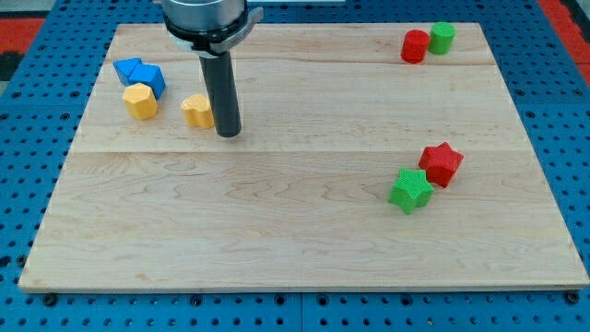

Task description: Push the yellow heart into the hexagon

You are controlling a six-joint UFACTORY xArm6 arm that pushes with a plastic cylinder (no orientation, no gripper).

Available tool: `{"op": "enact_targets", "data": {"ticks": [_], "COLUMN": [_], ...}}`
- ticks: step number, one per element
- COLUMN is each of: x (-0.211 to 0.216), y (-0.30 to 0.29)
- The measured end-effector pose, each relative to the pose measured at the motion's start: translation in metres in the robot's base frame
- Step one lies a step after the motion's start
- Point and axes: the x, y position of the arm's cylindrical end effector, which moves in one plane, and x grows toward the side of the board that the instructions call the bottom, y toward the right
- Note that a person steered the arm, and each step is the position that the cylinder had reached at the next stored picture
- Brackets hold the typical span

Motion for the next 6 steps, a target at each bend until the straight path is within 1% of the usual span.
{"op": "enact_targets", "data": {"ticks": [1,3,6], "x": [-0.008,-0.021,-0.021], "y": [-0.013,-0.058,-0.108]}}
